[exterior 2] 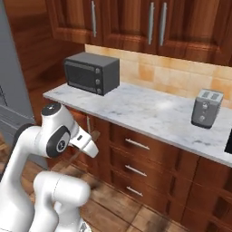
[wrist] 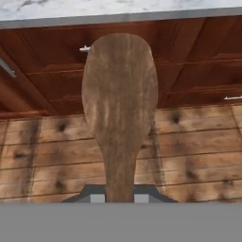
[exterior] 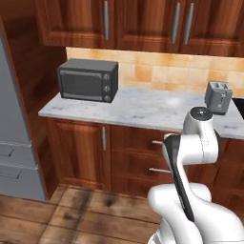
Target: Take the fork and place it on the left side of the plate. Then take the spoon and place it on the right side of the plate. Make sure they're directly next to the plate.
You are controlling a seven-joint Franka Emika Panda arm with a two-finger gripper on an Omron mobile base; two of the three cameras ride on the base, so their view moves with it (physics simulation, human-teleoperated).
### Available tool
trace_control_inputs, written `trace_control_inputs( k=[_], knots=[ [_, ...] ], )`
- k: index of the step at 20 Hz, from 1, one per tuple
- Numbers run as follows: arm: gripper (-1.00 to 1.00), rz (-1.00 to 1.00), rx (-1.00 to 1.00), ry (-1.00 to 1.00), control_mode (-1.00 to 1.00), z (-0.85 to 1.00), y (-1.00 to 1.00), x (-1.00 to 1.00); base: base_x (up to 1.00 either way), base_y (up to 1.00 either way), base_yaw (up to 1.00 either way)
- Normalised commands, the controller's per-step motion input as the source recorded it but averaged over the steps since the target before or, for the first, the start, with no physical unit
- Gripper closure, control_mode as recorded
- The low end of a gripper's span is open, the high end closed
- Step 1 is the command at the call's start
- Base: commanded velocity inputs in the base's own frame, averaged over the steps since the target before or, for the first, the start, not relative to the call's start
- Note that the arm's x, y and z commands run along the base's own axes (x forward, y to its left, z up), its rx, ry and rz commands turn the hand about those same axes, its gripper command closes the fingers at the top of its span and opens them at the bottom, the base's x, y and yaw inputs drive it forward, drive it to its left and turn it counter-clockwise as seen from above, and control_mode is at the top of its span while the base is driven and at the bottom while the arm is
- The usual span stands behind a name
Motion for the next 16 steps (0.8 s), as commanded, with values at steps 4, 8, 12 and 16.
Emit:
trace_control_inputs(
  k=[4, 8, 12, 16],
  knots=[
    [1.00, 0.00, 0.00, 0.00, 1.00, 0.00, 0.00, 0.00, -0.81, -0.72, -0.11],
    [1.00, 0.00, 0.00, 0.00, 1.00, 0.00, 0.00, 0.00, -0.75, -0.89, -0.13],
    [1.00, 0.00, 0.00, 0.00, 1.00, 0.00, 0.00, 0.00, -0.68, -0.93, -0.11],
    [1.00, 0.00, 0.00, 0.00, 1.00, 0.00, 0.00, 0.00, -0.63, -0.92, -0.07]
  ],
)
